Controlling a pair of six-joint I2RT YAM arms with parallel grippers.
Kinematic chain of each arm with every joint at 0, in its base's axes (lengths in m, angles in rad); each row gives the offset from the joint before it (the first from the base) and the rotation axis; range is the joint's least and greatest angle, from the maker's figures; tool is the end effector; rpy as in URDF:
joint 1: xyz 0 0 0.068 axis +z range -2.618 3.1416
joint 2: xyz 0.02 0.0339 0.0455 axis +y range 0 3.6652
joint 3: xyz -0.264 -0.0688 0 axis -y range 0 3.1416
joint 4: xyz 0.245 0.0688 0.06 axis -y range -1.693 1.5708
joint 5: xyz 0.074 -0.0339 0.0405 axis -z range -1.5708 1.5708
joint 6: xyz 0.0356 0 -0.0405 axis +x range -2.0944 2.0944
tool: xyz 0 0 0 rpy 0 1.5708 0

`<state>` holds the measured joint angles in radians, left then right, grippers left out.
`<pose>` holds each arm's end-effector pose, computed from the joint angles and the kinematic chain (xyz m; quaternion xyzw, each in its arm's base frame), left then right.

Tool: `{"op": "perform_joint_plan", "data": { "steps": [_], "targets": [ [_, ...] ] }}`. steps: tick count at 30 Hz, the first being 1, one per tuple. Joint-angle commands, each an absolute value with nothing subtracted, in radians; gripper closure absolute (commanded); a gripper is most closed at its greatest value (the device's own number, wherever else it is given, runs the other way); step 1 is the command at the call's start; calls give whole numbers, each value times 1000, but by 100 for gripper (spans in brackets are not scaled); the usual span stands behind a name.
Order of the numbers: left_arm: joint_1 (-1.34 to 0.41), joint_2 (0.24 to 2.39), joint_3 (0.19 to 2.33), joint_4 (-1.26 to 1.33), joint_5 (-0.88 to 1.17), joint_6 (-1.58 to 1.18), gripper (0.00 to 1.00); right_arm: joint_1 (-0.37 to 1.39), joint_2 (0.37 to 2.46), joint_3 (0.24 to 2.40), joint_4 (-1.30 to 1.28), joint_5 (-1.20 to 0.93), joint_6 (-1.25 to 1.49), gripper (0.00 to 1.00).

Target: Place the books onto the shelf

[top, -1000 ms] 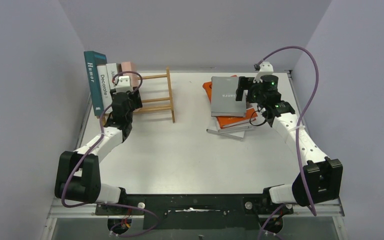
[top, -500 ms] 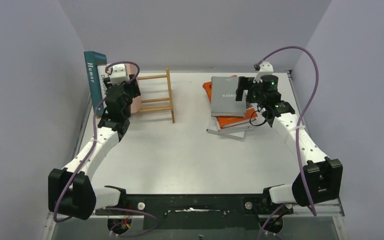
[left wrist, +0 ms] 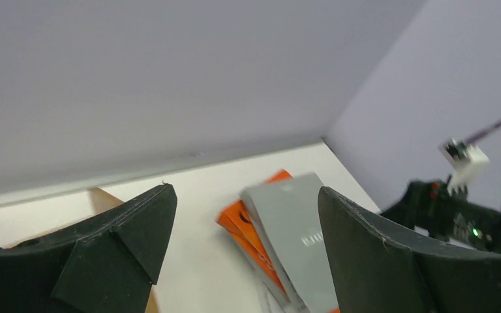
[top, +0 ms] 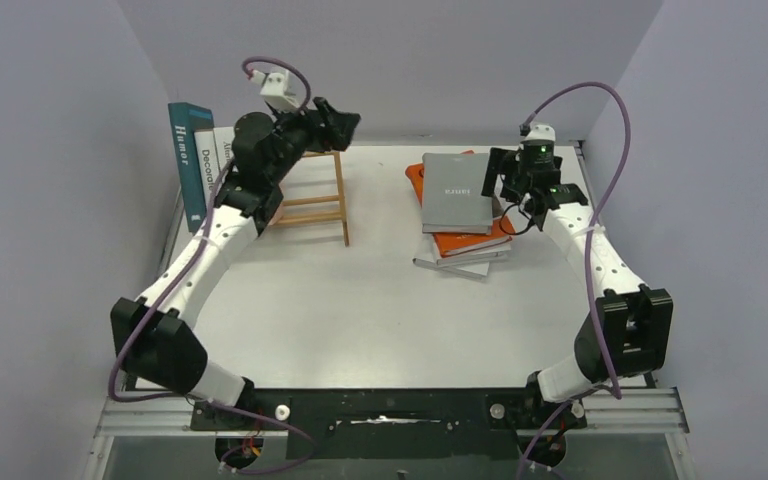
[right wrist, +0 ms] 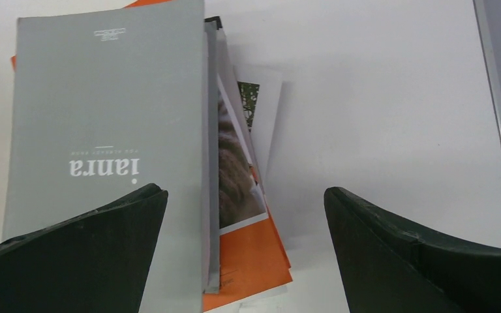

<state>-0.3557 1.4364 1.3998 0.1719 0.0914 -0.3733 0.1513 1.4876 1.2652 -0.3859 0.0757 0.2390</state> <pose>0.3177 -0.1215 0.4409 0.0286 0.6573 -0.2963 0.6924 0.3366 0.0486 0.3185 0.0563 0.8842 0.0568 0.4603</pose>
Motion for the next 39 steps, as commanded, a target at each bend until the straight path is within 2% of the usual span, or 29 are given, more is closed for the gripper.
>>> {"op": "perform_joint_plan", "data": {
  "steps": [1, 10, 39],
  "targets": [
    [-393, 1559, 1400, 261, 347, -558, 20, 102, 1512, 1349, -445, 131, 275, 2],
    [-428, 1781, 1510, 231, 502, -639, 19, 54, 1575, 1370, -463, 114, 273, 2],
    [-510, 2163, 1676, 175, 561, -672, 18, 55, 1672, 1386, -439, 34, 232, 2]
  ]
}}
